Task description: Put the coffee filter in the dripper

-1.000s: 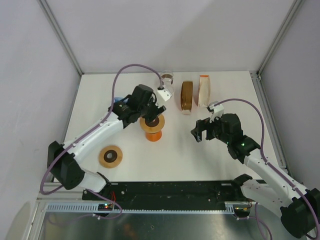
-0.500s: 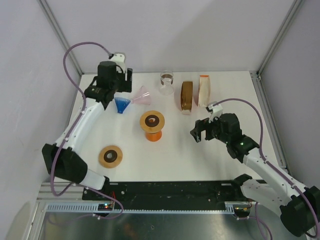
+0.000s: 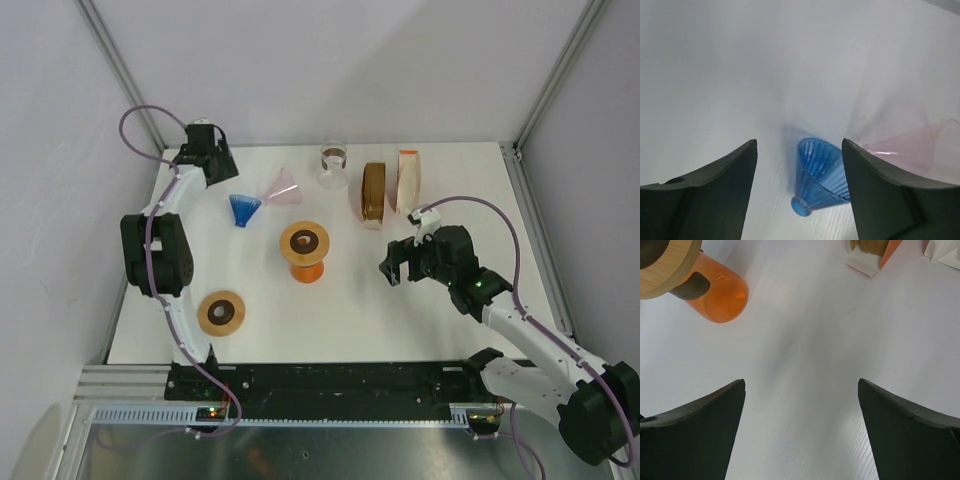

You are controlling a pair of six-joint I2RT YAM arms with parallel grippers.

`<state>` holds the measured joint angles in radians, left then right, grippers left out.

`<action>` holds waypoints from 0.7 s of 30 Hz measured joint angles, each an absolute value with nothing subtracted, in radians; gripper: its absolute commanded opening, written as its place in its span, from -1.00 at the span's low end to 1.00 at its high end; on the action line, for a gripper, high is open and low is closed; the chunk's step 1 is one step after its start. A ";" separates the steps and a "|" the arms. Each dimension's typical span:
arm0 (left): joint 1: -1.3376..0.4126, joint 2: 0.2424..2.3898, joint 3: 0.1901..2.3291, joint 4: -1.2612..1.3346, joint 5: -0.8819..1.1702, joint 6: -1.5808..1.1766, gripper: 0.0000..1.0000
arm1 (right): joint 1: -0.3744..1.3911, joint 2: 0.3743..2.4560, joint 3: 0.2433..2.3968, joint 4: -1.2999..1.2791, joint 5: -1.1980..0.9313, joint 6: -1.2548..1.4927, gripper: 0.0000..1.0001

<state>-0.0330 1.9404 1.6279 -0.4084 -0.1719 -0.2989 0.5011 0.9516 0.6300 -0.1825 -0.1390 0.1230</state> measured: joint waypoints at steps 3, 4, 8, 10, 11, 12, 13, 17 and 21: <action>0.007 1.984 1.633 -0.406 -0.161 -0.315 0.43 | 0.501 0.963 0.630 -0.182 -0.136 0.122 0.99; 0.013 1.995 1.635 -0.406 -0.149 -0.315 0.43 | 0.501 0.968 0.630 -0.182 -0.136 0.121 0.99; 0.009 2.034 1.665 -0.405 -0.098 -0.315 0.41 | 0.501 0.994 0.630 -0.178 -0.130 0.118 0.99; 0.003 2.047 1.676 -0.405 -0.073 -0.315 0.39 | 0.501 1.005 0.630 -0.175 -0.128 0.119 0.99; 0.002 2.053 1.679 -0.405 -0.064 -0.315 0.39 | 0.501 1.009 0.630 -0.174 -0.128 0.119 0.99; 0.000 2.057 1.680 -0.405 -0.055 -0.315 0.38 | 0.501 1.011 0.630 -0.174 -0.127 0.119 0.99; -0.001 2.061 1.681 -0.406 -0.047 -0.314 0.38 | 0.501 1.011 0.630 -0.174 -0.126 0.118 0.99; -0.002 2.080 1.681 -0.428 -0.030 -0.314 0.34 | 0.501 1.011 0.630 -0.173 -0.120 0.116 0.99; -0.002 2.082 1.681 -0.442 -0.030 -0.313 0.25 | 0.501 1.011 0.630 -0.167 -0.120 0.112 0.99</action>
